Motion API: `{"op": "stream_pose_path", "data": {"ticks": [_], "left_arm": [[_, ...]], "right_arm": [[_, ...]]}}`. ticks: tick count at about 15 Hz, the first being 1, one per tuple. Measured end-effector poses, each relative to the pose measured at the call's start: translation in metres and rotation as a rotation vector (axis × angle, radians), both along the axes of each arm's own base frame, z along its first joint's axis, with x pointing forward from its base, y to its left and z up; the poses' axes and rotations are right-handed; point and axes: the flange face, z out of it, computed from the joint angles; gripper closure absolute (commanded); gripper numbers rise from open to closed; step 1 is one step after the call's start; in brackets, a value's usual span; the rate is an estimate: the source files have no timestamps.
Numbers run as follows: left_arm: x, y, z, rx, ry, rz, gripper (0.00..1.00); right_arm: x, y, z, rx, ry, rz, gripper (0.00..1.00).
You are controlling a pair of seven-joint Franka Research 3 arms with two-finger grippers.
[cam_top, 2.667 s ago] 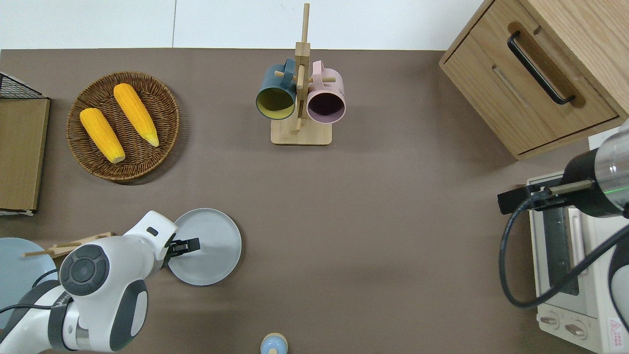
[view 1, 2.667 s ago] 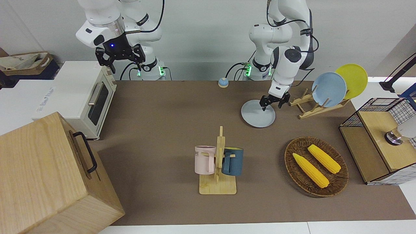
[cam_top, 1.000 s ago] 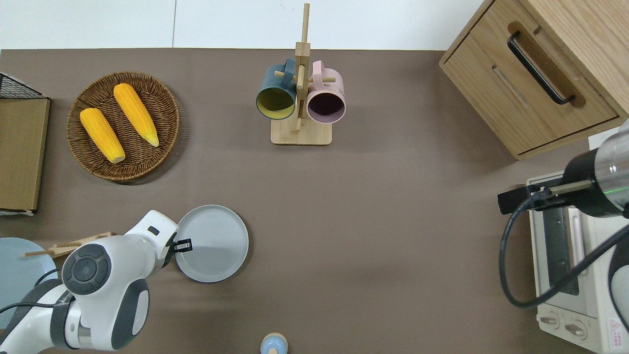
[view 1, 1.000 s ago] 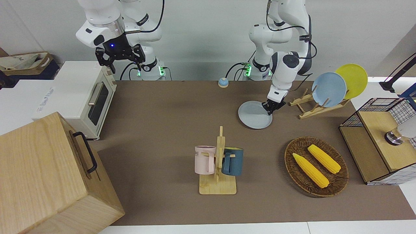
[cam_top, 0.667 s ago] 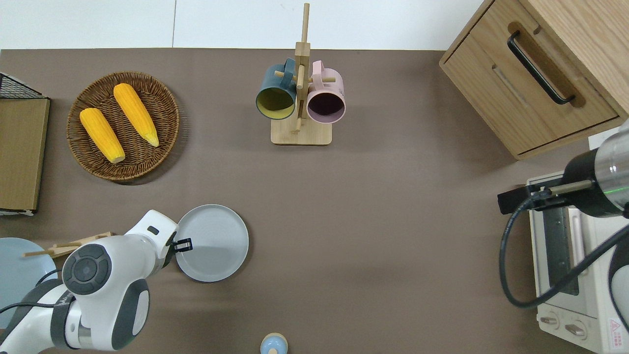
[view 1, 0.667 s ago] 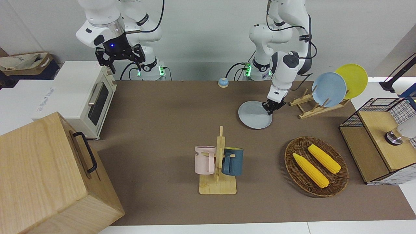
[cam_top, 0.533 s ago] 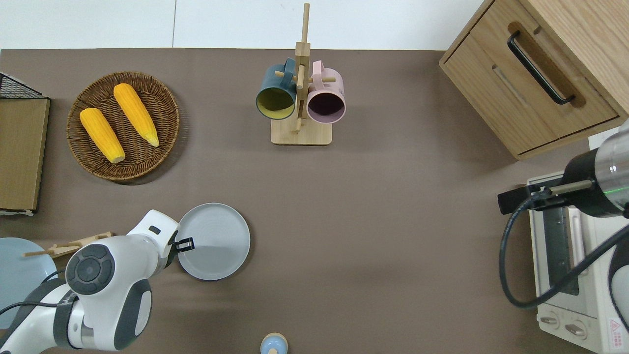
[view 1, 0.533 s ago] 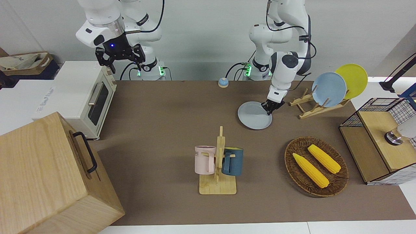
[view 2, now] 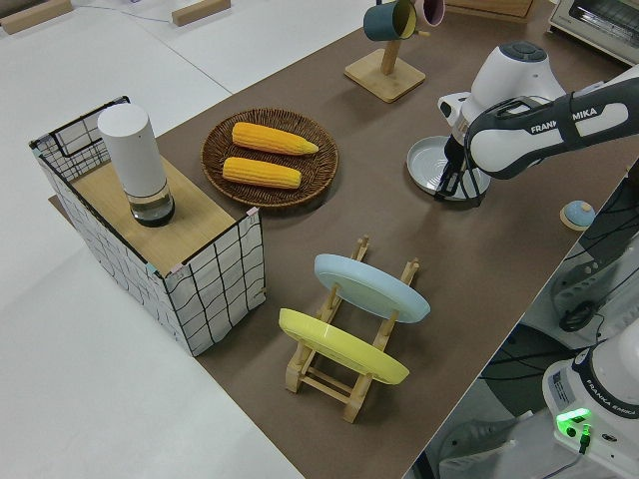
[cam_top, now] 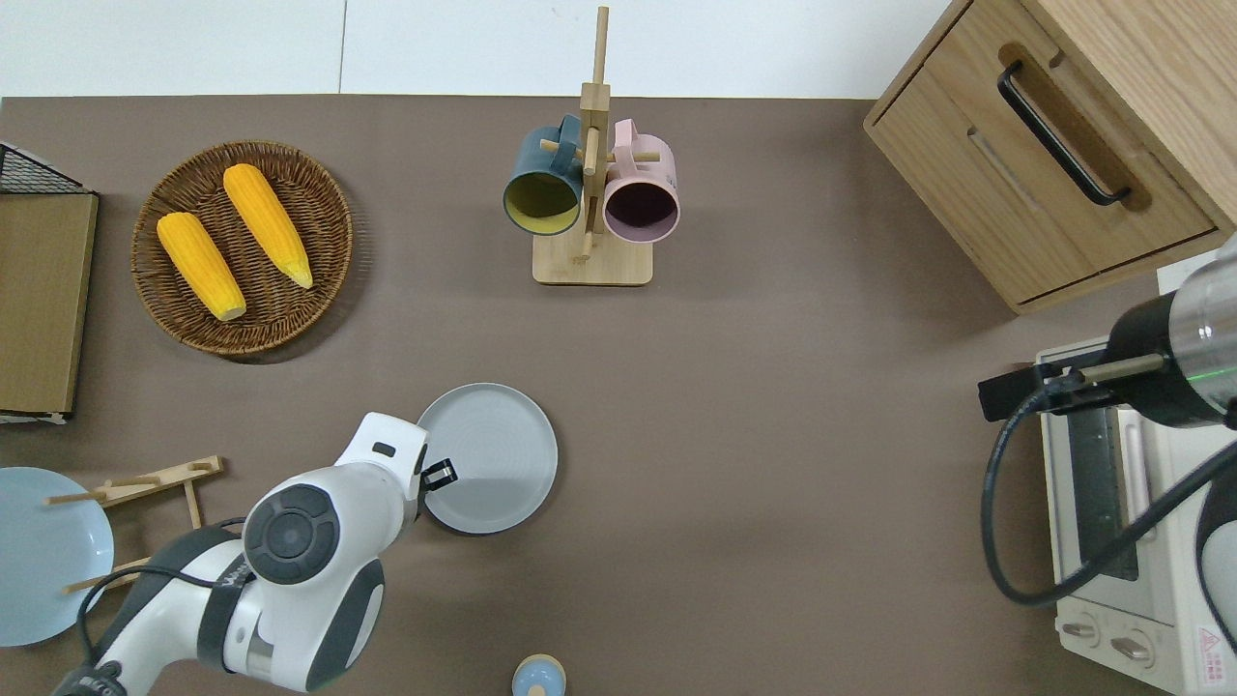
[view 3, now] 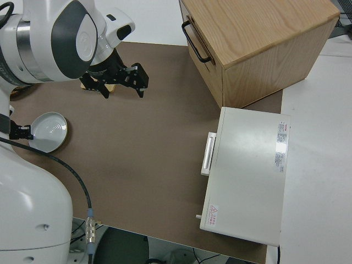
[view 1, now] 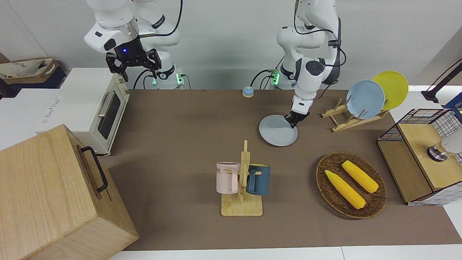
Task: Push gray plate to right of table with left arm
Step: 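Push the gray plate with the left gripper away from the dish rack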
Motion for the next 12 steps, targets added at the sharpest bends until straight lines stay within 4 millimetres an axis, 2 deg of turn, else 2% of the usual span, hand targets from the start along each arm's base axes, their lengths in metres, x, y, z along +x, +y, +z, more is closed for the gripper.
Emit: {"op": "stream_pose_path", "data": {"ticks": [5, 12], "left_arm": [[-0.005, -0.085, -0.001, -0.029, -0.005, 0.101, 1.00], [-0.016, -0.189, -0.001, -0.078, -0.009, 0.221, 1.00]], "right_arm": [[0.000, 0.000, 0.000, 0.000, 0.000, 0.000, 0.017], [0.000, 0.000, 0.000, 0.000, 0.000, 0.000, 0.017]]}}
